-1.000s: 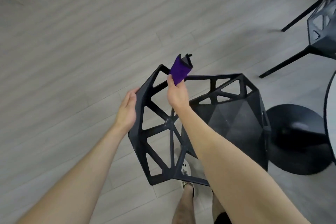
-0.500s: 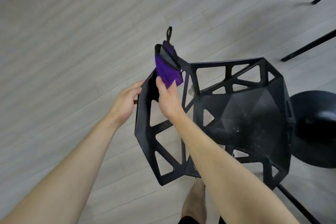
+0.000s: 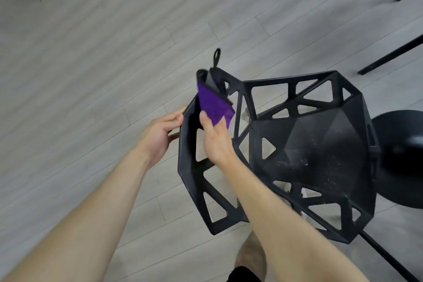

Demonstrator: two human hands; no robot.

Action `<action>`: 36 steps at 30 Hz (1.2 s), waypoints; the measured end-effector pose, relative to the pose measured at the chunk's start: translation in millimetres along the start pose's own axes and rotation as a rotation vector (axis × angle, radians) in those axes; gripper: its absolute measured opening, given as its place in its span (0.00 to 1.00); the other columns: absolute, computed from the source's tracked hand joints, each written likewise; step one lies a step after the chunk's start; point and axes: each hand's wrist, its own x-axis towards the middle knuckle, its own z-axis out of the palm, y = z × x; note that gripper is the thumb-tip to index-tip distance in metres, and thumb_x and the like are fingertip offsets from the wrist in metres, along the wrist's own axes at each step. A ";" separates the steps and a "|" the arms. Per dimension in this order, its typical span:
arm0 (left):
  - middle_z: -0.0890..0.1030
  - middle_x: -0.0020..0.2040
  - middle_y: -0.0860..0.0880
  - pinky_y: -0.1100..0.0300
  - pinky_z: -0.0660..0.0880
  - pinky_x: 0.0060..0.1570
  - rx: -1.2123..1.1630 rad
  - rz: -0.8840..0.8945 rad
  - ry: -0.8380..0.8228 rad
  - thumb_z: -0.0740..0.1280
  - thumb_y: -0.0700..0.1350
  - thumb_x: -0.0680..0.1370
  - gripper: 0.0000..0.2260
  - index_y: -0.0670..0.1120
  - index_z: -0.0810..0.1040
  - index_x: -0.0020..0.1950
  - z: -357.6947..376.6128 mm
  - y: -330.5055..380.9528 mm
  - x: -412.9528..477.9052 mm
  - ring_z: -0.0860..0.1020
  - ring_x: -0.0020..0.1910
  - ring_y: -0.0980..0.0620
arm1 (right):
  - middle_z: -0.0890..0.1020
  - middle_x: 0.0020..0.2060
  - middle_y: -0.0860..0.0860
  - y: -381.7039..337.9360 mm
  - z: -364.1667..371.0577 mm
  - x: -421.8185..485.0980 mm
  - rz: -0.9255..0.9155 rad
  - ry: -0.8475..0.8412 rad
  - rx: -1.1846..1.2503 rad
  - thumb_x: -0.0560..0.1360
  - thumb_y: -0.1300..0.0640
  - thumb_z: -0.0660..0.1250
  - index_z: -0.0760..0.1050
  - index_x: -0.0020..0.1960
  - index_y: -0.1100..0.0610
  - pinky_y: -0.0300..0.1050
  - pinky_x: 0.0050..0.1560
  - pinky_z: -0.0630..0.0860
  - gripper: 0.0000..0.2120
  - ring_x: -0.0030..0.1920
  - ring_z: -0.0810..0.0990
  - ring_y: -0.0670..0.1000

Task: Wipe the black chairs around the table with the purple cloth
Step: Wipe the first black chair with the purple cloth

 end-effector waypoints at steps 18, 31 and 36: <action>0.86 0.64 0.50 0.50 0.72 0.72 -0.280 -0.003 0.141 0.62 0.44 0.87 0.14 0.50 0.86 0.66 25.0 -17.2 -7.9 0.84 0.62 0.54 | 0.79 0.71 0.48 -14.4 13.5 -19.0 -0.102 0.027 -0.054 0.80 0.38 0.60 0.73 0.74 0.47 0.53 0.72 0.71 0.26 0.72 0.75 0.50; 0.85 0.66 0.48 0.53 0.75 0.64 -0.222 -0.029 0.133 0.64 0.48 0.86 0.14 0.51 0.85 0.69 19.3 -22.2 -3.4 0.82 0.60 0.51 | 0.83 0.64 0.45 5.5 7.6 -18.6 0.096 0.041 0.048 0.77 0.30 0.60 0.76 0.72 0.47 0.58 0.74 0.71 0.31 0.67 0.79 0.52; 0.88 0.59 0.54 0.59 0.74 0.52 -0.092 0.022 0.242 0.65 0.45 0.86 0.12 0.51 0.88 0.62 25.2 -8.7 -6.1 0.82 0.53 0.56 | 0.77 0.73 0.54 -12.2 -36.5 47.0 0.256 0.162 0.191 0.85 0.38 0.58 0.71 0.79 0.54 0.59 0.78 0.67 0.29 0.73 0.74 0.58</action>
